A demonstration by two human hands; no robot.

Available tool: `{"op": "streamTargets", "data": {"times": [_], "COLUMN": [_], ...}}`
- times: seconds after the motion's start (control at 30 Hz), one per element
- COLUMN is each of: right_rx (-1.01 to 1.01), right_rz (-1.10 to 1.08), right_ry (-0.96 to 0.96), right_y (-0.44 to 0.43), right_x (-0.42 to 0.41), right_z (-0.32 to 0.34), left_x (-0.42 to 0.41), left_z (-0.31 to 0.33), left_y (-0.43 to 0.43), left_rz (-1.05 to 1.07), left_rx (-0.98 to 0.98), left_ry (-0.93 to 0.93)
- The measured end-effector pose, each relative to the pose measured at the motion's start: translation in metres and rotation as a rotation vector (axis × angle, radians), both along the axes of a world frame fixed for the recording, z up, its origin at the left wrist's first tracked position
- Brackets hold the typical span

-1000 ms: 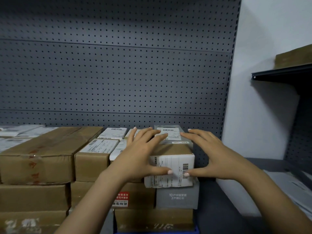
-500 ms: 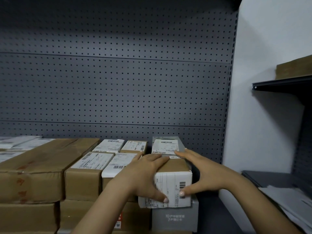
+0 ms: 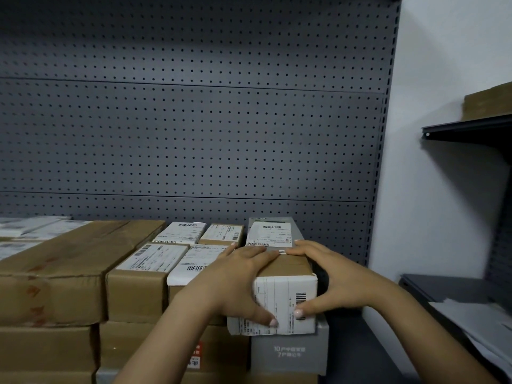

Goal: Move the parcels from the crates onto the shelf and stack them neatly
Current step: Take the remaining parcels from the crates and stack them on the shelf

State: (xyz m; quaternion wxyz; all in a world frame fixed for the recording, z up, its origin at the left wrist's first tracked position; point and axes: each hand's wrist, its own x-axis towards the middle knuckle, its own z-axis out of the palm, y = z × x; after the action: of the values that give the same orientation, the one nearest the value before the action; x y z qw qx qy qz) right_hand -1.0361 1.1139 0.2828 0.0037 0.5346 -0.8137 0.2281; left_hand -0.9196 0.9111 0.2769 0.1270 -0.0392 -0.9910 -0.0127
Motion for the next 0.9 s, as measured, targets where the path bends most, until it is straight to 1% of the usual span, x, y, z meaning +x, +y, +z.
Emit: {"op": "streamTargets", "data": {"times": [0.53,0.67,0.9], "right_rx": [-0.022,-0.007,0.015], "right_rz": [0.033,0.009,-0.077], "right_ry": [-0.026,0.01,0.17], "right_y": [-0.007,-0.004,0.001], "right_x": [-0.003,0.002,0.019], "right_z": [-0.007,-0.009,-0.012], "left_x": [0.003,0.007,0.021], "left_z": [0.002,-0.002,-0.021], "left_y": [-0.003,-0.002,-0.003], "left_rz": [-0.019,-0.035,-0.038], "left_rx": [0.005,-0.025,0.012], "left_ry": [0.027,0.114,0.31]}}
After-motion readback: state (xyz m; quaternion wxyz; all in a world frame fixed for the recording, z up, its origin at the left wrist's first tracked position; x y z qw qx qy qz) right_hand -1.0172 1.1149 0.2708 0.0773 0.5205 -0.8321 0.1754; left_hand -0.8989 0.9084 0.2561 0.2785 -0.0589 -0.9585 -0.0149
